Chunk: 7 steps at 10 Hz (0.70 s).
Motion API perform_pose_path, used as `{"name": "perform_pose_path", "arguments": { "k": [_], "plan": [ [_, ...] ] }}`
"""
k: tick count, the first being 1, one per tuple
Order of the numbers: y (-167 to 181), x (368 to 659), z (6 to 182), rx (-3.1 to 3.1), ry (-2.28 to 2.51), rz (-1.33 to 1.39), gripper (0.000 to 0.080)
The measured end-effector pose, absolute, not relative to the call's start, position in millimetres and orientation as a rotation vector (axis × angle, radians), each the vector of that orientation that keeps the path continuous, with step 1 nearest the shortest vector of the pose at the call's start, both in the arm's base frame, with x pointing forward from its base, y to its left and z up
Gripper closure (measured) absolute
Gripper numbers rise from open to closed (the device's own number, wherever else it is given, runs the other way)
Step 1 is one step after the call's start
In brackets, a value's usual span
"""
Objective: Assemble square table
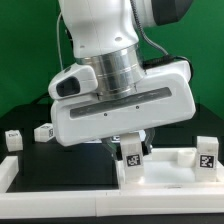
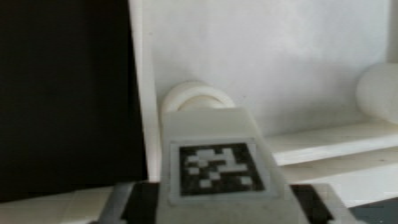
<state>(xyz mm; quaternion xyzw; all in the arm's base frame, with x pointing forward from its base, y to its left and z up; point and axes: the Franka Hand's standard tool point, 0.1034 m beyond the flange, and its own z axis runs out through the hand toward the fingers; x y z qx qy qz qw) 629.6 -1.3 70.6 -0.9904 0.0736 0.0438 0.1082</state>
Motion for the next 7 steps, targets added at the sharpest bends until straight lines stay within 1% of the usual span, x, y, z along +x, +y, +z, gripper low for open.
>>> {"name": "perform_pose_path", "arguments": {
  "k": [3,5,7],
  "plan": [
    [-1.7,622.5,70.1,-2.863,0.770,0.068,0.0515],
    [-3.1,621.1,69.2,-2.692,1.222,0.056,0.0515],
    [-0.9,624.9,69.2,-2.536,1.465,0.043,0.0515]
  ]
}}
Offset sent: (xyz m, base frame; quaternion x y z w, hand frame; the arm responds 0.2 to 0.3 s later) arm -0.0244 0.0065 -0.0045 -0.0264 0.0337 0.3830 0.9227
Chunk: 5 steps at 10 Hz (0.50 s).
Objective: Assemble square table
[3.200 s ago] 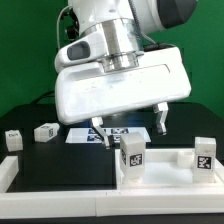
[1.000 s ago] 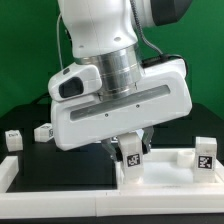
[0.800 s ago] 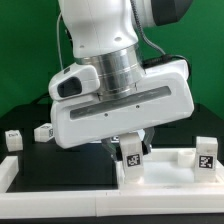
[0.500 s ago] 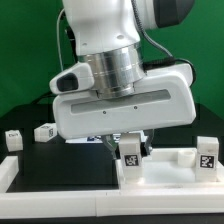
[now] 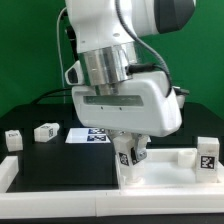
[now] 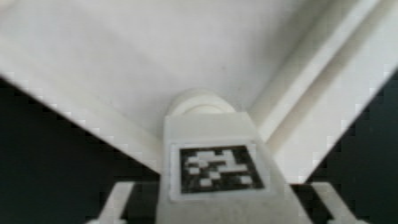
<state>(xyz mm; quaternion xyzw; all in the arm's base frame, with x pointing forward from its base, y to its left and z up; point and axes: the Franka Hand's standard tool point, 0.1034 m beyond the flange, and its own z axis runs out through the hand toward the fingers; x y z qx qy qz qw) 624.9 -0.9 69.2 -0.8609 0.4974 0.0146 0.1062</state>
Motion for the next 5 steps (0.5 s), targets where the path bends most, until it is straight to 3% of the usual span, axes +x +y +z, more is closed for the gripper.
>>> {"name": "perform_pose_path", "arguments": {
  "k": [5],
  "plan": [
    [3.5,622.1,67.8,-2.323,1.755,0.055,0.0515]
  ]
}}
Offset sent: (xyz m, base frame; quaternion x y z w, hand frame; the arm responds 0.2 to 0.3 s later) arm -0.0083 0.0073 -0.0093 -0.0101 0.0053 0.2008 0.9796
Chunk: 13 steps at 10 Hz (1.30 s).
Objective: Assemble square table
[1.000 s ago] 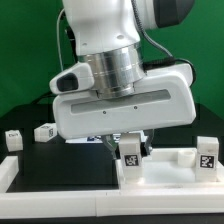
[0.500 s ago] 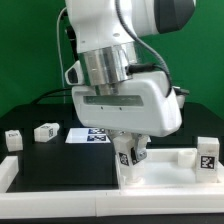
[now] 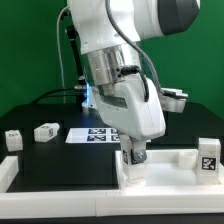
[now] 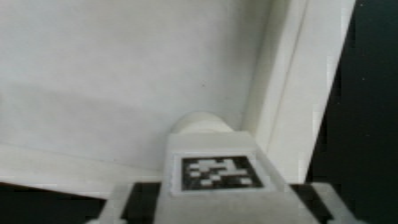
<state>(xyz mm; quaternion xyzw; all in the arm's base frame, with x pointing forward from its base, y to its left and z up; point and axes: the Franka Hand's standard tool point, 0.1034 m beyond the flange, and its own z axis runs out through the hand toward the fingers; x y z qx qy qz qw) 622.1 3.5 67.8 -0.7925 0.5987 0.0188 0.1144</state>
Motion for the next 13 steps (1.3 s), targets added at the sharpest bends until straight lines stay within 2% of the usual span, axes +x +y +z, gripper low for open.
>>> {"name": "perform_pose_path", "arguments": {
  "k": [1,2,3,4,5,9,11,12,13],
  "plan": [
    [4,622,67.3,-2.350,1.718,0.051,0.0457],
    [5,622,67.5,-2.354,1.713,0.050,0.0321],
    [6,624,72.1,-2.521,1.486,0.008,0.0321],
    [5,627,80.2,-2.659,1.237,-0.044,0.0189],
    [1,628,85.2,-2.732,1.072,-0.077,0.0161],
    [1,628,83.3,-2.867,0.664,-0.117,0.0150],
    [4,631,83.1,-2.973,0.207,-0.219,0.0150],
    [4,629,79.6,-2.982,0.129,-0.234,0.0150],
    [4,629,80.0,-2.978,0.152,-0.232,0.0237]
  ]
}}
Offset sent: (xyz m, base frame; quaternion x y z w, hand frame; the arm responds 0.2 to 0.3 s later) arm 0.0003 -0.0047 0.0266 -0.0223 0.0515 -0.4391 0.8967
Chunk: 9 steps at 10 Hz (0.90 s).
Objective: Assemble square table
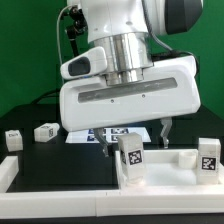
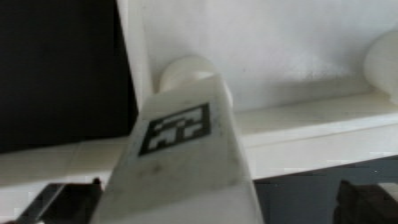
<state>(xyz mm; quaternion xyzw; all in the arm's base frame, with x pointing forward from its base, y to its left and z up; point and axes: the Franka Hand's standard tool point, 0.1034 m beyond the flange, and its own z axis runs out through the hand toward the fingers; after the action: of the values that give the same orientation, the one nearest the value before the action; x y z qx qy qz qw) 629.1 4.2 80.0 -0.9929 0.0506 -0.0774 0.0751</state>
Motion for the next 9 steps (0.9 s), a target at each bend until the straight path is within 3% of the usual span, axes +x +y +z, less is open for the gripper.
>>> {"name": "perform_pose_path", "arguments": {
  "k": [1,2,3,9],
  "plan": [
    [4.2,629.0,79.8,-2.978,0.160,-0.231,0.0373],
    [4.5,629.0,79.7,-2.972,0.198,-0.228,0.0373],
    [1.3,628.6,79.1,-2.953,0.342,-0.218,0.0502],
    [-3.7,628.6,76.4,-2.619,1.396,-0.077,0.0503]
  ]
}}
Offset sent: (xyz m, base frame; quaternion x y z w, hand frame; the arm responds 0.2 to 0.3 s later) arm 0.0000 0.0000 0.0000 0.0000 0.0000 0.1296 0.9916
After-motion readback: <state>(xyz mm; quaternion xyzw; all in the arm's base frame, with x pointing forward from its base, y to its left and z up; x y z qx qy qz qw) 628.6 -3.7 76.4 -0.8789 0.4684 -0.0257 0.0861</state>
